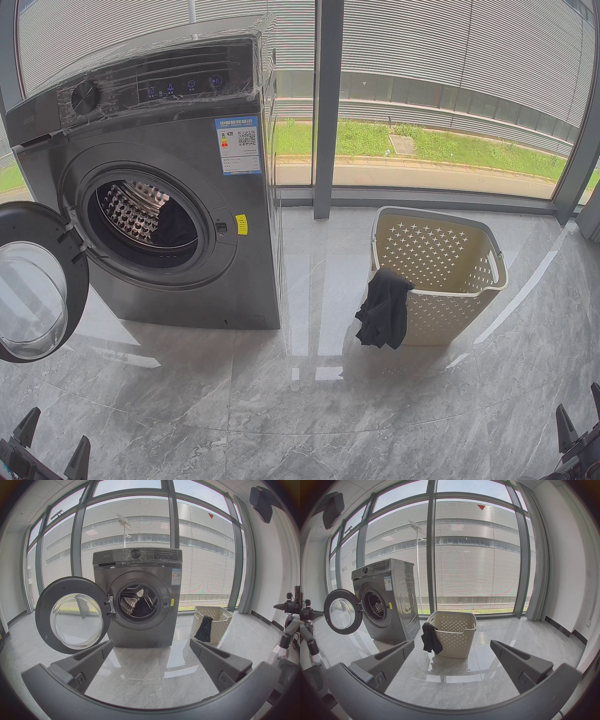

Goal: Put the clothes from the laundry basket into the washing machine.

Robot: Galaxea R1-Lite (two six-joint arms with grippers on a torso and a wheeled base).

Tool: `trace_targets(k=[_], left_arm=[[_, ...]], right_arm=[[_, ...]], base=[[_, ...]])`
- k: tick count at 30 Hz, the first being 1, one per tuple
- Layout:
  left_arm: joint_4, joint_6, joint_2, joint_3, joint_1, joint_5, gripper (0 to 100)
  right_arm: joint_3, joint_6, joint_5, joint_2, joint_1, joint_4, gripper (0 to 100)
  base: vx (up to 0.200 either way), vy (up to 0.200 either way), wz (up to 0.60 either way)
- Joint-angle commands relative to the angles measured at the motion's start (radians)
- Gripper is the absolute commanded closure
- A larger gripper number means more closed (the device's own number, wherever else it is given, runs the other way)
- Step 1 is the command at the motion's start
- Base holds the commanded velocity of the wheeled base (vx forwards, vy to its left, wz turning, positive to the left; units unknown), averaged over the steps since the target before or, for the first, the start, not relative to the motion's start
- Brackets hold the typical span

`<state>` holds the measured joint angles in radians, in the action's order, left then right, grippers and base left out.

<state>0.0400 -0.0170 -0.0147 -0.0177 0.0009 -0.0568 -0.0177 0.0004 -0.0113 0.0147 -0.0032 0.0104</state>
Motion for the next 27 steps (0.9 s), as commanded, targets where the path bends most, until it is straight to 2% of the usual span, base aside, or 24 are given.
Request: trace_targets(k=[1,10,27], left_arm=[[0.0,0.0,0.015,0.018,0.001,0.0,0],[0.0,0.0,0.015,0.018,0.001,0.0,0],[0.0,0.0,0.015,0.018,0.001,0.0,0]], right_arm=[[0.01,0.0,-0.001,-0.013,0.0,0.0,0],[0.01,0.0,-0.001,-0.013,0.002,0.0,0],[0.01,0.0,-0.001,-0.013,0.002,0.0,0]], base=[[0.0,0.0,0.0],[0.0,0.0,0.0],[0.0,-0.2,0.0]])
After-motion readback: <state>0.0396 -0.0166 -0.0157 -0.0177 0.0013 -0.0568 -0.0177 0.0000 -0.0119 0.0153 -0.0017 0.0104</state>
